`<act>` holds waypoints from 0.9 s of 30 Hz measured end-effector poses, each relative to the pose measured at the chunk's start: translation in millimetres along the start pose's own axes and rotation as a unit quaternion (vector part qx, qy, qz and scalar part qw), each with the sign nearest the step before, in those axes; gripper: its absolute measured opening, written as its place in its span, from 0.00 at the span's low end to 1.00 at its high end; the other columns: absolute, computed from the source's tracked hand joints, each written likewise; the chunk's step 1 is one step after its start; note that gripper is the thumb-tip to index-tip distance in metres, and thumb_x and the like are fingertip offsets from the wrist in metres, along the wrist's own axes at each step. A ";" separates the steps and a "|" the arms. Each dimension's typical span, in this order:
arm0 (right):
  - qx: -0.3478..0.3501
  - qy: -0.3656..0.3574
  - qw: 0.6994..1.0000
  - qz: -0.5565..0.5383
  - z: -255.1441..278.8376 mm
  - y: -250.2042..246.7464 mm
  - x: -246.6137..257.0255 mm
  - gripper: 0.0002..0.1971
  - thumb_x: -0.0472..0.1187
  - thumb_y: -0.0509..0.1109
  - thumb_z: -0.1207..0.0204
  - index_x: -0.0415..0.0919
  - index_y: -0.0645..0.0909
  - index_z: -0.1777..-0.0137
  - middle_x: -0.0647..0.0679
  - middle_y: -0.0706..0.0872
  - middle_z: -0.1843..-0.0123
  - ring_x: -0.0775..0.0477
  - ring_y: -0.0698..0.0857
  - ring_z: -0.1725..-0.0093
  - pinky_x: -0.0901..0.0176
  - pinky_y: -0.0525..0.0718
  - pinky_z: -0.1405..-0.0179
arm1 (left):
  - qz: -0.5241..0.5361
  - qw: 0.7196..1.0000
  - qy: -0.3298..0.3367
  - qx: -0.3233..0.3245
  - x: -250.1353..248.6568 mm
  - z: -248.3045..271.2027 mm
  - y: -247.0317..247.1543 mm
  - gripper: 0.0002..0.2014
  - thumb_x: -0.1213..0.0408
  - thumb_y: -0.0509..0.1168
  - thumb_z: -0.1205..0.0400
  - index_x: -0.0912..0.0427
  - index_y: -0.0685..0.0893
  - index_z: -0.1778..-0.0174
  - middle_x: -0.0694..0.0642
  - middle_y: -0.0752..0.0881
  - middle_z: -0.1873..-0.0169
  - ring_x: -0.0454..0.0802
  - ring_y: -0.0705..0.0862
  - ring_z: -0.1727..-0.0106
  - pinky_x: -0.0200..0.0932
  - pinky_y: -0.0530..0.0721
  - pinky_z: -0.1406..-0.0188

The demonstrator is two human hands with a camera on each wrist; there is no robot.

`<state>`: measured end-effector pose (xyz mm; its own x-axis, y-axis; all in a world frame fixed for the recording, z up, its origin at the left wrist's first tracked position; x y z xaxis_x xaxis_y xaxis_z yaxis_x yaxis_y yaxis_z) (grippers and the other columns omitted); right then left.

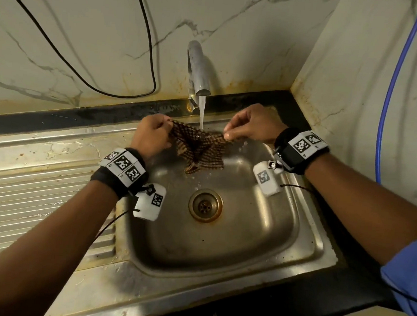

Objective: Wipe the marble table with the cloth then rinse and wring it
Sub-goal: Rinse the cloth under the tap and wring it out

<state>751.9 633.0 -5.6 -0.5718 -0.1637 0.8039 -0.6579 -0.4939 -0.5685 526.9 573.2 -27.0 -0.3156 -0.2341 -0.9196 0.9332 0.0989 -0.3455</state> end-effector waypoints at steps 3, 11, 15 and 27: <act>0.065 0.016 0.992 0.106 6.6 2.9 -22.3 0.06 0.30 0.79 0.32 0.39 0.89 0.57 0.59 0.88 0.65 0.68 0.84 0.69 0.72 0.80 0.64 | -0.001 0.999 -0.004 -0.045 -4.4 -7.8 -9.6 0.11 0.64 0.54 0.13 0.59 0.82 0.52 0.58 0.85 0.54 0.55 0.84 0.49 0.62 0.84 0.41; 0.048 0.084 0.949 0.300 19.5 -5.0 -60.7 0.21 0.33 0.72 0.31 0.51 0.83 0.38 0.60 0.80 0.53 0.57 0.77 0.53 0.65 0.73 0.55 | -0.020 0.998 0.051 0.026 -38.5 -4.8 3.5 0.11 0.61 0.54 0.13 0.52 0.80 0.56 0.55 0.81 0.58 0.53 0.81 0.53 0.57 0.82 0.50; 0.050 0.054 0.980 0.185 4.2 23.1 -47.9 0.34 0.47 0.78 0.30 0.56 0.71 0.24 0.53 0.83 0.42 0.52 0.82 0.46 0.54 0.81 0.41 | 0.001 0.993 0.092 0.070 -68.3 1.0 19.9 0.12 0.64 0.54 0.12 0.53 0.80 0.58 0.51 0.80 0.64 0.45 0.80 0.61 0.39 0.79 0.61; -0.002 0.131 0.988 -0.084 -12.5 98.7 -63.4 0.14 0.40 0.73 0.25 0.40 0.84 0.40 0.44 0.88 0.44 0.43 0.86 0.43 0.48 0.80 0.38 | 0.205 0.978 0.029 0.038 -67.7 10.5 6.1 0.13 0.68 0.51 0.11 0.58 0.79 0.55 0.53 0.83 0.63 0.44 0.84 0.61 0.40 0.83 0.61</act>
<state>717.1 605.3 -114.9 -0.5610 0.1481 0.8144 -0.7564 -0.4913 -0.4317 555.7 579.5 35.1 0.0796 -0.1345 -0.9877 0.9928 0.0998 0.0664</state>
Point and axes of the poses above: each hand's wrist, its own z-axis away from the middle knuckle, its own y-axis out of the palm, x = y × z, the point moved 7 cm from there along -z, towards the middle knuckle
